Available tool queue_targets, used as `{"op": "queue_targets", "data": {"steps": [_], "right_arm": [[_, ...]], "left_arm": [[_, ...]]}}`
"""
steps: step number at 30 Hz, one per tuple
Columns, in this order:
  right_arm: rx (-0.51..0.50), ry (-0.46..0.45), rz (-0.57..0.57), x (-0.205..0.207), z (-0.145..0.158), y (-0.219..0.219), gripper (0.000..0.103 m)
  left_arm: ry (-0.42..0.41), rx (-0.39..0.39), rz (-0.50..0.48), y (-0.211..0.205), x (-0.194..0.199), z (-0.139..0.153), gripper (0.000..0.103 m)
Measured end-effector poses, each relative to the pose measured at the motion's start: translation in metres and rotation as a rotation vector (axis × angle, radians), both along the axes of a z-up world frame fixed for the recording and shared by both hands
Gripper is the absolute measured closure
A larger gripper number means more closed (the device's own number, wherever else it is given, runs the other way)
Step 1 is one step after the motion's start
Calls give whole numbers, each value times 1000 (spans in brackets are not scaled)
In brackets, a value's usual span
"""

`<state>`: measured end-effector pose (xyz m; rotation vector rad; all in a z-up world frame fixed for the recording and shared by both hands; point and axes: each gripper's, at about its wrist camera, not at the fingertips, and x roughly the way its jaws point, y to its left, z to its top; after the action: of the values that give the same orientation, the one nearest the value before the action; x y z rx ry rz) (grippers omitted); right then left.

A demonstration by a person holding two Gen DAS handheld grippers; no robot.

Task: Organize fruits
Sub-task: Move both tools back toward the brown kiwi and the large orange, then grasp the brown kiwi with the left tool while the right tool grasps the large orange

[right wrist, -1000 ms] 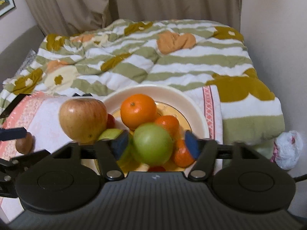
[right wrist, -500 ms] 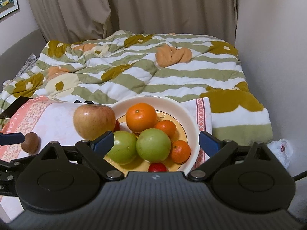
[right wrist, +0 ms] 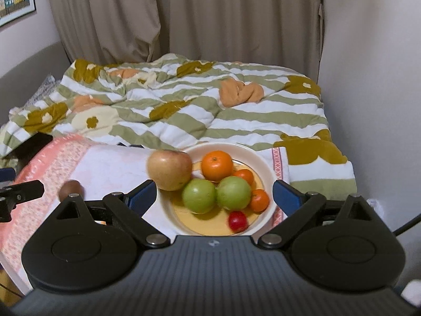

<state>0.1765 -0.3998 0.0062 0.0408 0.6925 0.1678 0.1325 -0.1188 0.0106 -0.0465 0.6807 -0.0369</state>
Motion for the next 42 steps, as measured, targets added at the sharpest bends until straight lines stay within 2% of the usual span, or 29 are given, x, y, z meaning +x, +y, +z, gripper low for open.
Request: {"op": "queue_targets", "data": {"steps": [9, 14, 20, 28, 31, 37, 42], "right_arm": [[-7, -4, -98, -40, 11, 62, 0], [-17, 27, -151, -51, -5, 101, 0], [-5, 69, -207, -54, -38, 138, 0], [43, 118, -316, -43, -92, 162, 0], [32, 124, -339, -36, -104, 165, 0], [-10, 132, -320, -18, -123, 170, 0], [-2, 137, -306, -9, -130, 167, 0]], "left_arm": [[-19, -5, -70, 61, -3, -2, 0], [-8, -10, -129, 89, 5, -16, 0], [33, -8, -205, 107, 24, -48, 0], [84, 41, -266, 104, 52, -101, 2], [105, 25, -279, 100, 63, -113, 3], [144, 26, -288, 83, 78, -129, 21], [152, 21, -286, 78, 83, -136, 23]]}}
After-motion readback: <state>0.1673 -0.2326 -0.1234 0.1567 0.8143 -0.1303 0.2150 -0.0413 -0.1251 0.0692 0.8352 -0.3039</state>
